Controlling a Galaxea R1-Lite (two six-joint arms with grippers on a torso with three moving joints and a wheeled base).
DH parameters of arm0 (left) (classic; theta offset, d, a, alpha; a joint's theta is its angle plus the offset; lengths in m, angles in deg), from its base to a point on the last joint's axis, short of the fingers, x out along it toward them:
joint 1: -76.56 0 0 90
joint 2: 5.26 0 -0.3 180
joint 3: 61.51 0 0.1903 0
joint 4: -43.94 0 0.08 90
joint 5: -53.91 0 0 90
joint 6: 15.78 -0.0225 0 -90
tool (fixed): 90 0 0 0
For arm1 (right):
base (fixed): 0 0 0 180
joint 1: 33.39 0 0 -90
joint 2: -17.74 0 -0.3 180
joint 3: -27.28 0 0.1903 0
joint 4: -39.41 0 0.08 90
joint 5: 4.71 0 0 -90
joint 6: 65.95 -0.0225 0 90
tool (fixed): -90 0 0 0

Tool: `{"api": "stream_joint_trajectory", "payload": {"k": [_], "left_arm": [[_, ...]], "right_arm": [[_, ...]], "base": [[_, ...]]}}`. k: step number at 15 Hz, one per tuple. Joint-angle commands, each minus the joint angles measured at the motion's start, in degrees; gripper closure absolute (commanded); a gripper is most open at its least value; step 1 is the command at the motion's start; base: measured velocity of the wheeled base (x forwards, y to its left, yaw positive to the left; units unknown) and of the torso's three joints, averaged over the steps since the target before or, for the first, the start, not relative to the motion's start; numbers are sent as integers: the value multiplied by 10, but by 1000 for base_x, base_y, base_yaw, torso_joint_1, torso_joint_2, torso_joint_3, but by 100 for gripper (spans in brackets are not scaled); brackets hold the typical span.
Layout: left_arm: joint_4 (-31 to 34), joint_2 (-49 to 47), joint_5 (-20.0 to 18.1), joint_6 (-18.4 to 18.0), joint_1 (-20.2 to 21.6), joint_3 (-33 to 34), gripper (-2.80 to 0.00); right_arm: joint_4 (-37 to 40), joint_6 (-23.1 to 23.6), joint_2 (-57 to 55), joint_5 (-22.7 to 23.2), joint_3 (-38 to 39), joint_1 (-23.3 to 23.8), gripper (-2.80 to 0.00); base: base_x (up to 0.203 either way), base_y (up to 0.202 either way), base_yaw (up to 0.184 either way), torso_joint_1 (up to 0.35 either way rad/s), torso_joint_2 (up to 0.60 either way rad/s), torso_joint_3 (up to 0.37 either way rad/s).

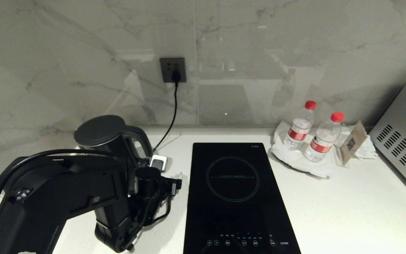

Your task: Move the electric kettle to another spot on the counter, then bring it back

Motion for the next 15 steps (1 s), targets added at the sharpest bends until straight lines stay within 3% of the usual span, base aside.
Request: {"api": "stream_joint_trajectory", "payload": {"k": [1,15], "left_arm": [[-5,7,2,6,0,4,-280],[23,-10,11,5,10,-10,-280]], "right_arm": [[0,0,0,0,0,0,0],[0,0,0,0,0,0,0]], "base": [[0,0,0,0,0,0],[0,0,0,0,0,0]]}}
